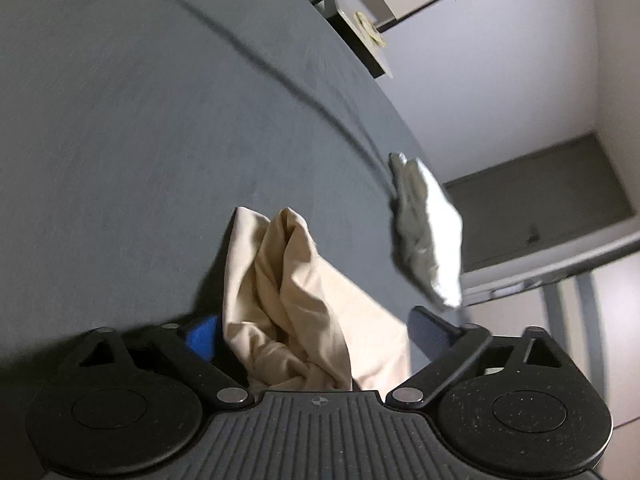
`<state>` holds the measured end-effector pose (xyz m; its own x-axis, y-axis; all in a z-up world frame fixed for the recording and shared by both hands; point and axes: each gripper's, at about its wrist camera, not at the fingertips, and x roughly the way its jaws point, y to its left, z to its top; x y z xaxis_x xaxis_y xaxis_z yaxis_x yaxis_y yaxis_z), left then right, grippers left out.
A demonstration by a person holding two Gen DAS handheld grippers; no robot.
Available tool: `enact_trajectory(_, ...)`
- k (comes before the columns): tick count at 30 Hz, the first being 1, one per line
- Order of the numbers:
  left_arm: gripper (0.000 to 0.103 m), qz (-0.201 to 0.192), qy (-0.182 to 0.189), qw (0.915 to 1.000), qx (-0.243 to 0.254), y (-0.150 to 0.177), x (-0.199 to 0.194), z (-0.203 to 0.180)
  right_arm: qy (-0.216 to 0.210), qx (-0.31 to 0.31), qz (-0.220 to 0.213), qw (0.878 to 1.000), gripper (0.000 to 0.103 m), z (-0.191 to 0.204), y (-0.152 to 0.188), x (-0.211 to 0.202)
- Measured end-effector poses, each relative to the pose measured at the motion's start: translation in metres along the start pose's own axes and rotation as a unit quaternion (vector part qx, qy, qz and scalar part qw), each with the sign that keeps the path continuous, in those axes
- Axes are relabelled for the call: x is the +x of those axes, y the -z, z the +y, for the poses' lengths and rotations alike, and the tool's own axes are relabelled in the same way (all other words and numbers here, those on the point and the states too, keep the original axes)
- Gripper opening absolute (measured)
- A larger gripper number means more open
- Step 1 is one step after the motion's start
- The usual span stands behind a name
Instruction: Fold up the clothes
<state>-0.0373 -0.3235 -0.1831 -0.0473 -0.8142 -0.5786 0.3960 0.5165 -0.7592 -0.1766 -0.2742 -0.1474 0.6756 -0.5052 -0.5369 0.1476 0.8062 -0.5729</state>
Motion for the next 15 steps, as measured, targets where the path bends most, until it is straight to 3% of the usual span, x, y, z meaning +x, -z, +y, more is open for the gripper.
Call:
enact_trajectory(1, 0.065, -0.002, -0.013, 0.9999, 0.004, -0.001, 0.000, -0.001, -0.007, 0.008, 0.003, 1.000, 0.027, -0.003, 0.000, -0.001)
enact_trajectory(2, 0.057, -0.005, -0.022, 0.9997, 0.006, -0.001, 0.000, 0.000, -0.019, 0.017, 0.006, 1.000, 0.033, -0.007, 0.000, -0.003)
enact_trajectory(5, 0.045, -0.006, -0.016, 0.9998, -0.002, -0.003, -0.002, 0.008, -0.050, 0.042, 0.004, 0.998, 0.051, -0.022, -0.002, -0.014)
enact_trajectory(10, 0.037, 0.001, -0.005, 1.0000, -0.004, -0.001, -0.005, 0.013, -0.077, 0.148, 0.037, 0.985, 0.062, -0.080, 0.008, -0.039)
enact_trajectory(13, 0.036, 0.007, -0.013, 0.9997, 0.019, 0.005, -0.008, 0.012, -0.088, 0.272, 0.088, 0.954, 0.068, -0.129, 0.036, -0.041)
enact_trajectory(15, 0.025, 0.011, -0.025, 0.9987, 0.042, 0.010, -0.010, 0.008, -0.104, 0.367, 0.127, 0.916, 0.068, -0.174, 0.059, -0.025)
